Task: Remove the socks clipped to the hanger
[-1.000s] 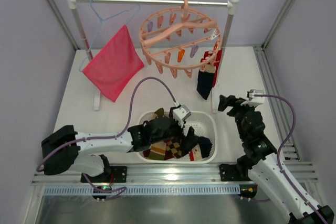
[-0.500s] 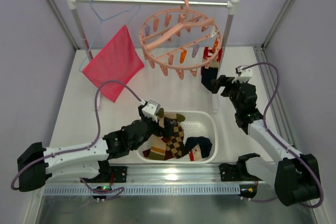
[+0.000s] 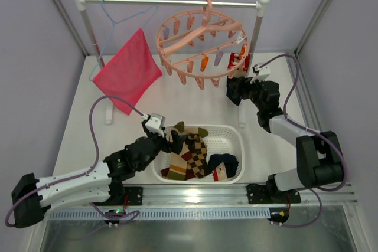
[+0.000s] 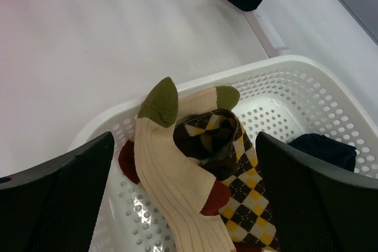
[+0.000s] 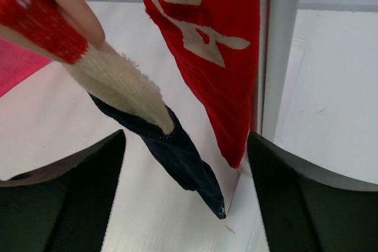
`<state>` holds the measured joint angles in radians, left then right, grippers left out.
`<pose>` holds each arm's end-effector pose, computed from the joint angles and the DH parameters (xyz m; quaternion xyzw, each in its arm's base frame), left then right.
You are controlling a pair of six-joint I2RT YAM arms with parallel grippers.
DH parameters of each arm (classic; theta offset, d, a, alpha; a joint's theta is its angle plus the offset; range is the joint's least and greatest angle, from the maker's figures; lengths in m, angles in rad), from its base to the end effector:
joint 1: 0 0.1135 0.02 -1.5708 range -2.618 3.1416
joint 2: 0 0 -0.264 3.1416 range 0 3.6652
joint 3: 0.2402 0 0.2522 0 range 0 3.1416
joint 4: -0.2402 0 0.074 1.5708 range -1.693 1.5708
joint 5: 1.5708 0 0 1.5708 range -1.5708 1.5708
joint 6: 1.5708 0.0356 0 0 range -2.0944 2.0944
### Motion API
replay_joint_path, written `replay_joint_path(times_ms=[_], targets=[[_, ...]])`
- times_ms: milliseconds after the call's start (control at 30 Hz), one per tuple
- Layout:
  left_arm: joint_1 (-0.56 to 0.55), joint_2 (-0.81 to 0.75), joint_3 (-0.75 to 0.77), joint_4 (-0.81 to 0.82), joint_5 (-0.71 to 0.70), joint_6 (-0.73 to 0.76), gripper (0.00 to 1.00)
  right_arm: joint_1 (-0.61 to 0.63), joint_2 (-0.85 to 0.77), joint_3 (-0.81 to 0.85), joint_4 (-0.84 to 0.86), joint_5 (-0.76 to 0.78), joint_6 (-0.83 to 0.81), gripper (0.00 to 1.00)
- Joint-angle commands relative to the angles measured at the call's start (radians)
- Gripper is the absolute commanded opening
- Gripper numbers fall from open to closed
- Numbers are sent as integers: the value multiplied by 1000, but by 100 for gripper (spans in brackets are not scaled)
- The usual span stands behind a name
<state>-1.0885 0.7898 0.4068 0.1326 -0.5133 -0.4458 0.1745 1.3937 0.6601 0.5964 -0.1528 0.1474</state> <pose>0.1015 -0.1562 0.2391 0.0936 0.7741 -0.2674 0.5662 0.2982 0.0581 0.2390 -0.0603 0.7510 0.1618 0.6374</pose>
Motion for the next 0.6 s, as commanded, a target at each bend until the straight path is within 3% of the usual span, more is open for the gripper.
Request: replay_joint_path(times_ms=[0,133,200,233,300,367,567], targets=[[10,-27,-14,-25,-34,-4,100,-4,31,44,146,-79,-19,78],[12,-47,-25,-28,-40,-4,100,-4,22,20,158,-83,-17,44],[12,-55,-31,-21,-47,-4,100,-4,-1,4,157,-102,-14,34],[13,-58,-34,-19,-50,-5,100,-4,-10,-2,154,-108,-9,22],[13,-61,-37,-24,-68,-8,100,-3,-34,-14,140,-117,-2,9],[13,-64,-37,-28,-86,-17,100,5,-82,-45,135,-114,1,4],[15,-96,-59,-19,-117,-39,100,80,-225,-128,100,-67,11,4]])
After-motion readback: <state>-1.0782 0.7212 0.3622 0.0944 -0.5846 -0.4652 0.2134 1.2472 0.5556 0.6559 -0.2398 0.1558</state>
